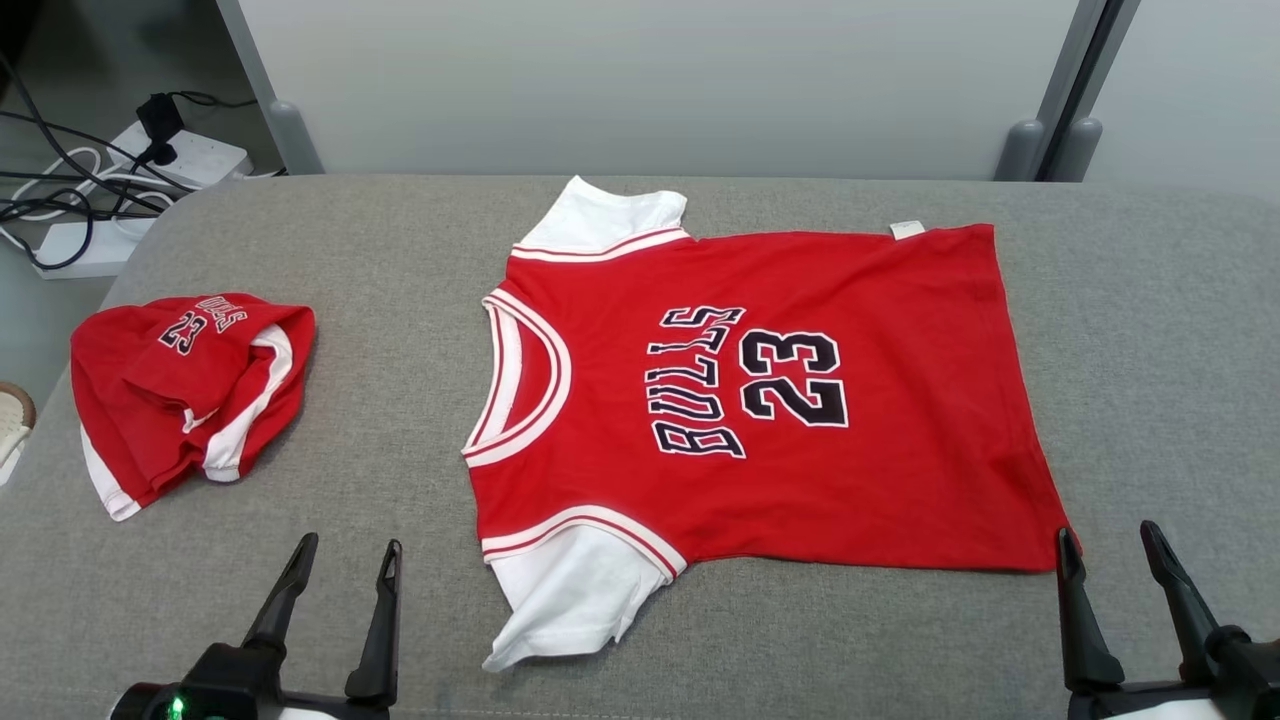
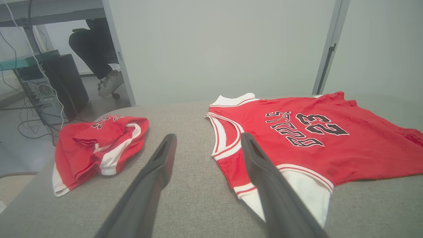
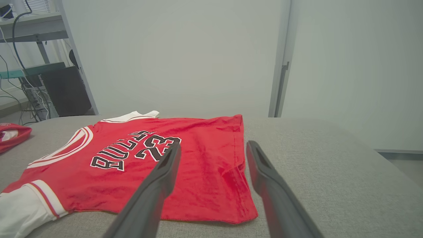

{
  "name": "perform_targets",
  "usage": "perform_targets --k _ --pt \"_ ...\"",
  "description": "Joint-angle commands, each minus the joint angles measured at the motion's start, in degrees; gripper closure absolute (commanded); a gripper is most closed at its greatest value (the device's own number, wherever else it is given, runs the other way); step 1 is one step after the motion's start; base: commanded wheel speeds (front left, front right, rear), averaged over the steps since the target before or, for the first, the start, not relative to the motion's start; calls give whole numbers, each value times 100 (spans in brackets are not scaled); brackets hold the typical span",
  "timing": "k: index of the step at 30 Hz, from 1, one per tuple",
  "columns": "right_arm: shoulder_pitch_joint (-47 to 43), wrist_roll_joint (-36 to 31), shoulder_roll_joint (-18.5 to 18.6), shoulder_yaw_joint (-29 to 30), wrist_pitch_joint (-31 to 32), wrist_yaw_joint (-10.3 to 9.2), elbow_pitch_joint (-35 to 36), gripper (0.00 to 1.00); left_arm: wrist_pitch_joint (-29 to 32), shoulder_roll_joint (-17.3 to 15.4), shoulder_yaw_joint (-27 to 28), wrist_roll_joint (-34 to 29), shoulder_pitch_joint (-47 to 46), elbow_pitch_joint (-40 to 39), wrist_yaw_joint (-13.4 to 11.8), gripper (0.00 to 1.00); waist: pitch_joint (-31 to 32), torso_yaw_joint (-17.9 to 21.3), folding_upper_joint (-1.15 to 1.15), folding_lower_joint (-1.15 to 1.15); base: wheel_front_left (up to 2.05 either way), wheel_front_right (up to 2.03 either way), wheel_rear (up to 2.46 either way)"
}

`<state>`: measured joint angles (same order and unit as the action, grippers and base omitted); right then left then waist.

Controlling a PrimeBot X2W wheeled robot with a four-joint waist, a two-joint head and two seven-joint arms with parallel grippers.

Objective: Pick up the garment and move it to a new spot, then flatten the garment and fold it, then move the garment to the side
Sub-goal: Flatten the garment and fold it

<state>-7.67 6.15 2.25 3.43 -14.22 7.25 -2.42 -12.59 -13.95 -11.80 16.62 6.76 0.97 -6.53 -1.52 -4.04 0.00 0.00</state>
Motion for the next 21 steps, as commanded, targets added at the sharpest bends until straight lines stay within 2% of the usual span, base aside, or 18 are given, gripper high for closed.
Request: perform_targets --k 1,6,14,21 --pt "228 20 71 -123 -77 24 167 0 20 -115 185 -53 -306 -152 5 0 -17 -12 0 0 0 0 0" --pt "388 69 217 -102 -20 24 42 0 366 -213 30 -18 -476 -196 170 0 -113 -74 0 0 0 0 0" --pt "719 308 750 -213 823 24 -659 0 1629 -391 -371 427 -489 -282 695 0 -321 -54 0 0 0 0 0" --pt "972 483 1039 -330 1102 24 -1047 0 2190 -443 -553 737 -467 -246 925 0 -609 -30 0 0 0 0 0"
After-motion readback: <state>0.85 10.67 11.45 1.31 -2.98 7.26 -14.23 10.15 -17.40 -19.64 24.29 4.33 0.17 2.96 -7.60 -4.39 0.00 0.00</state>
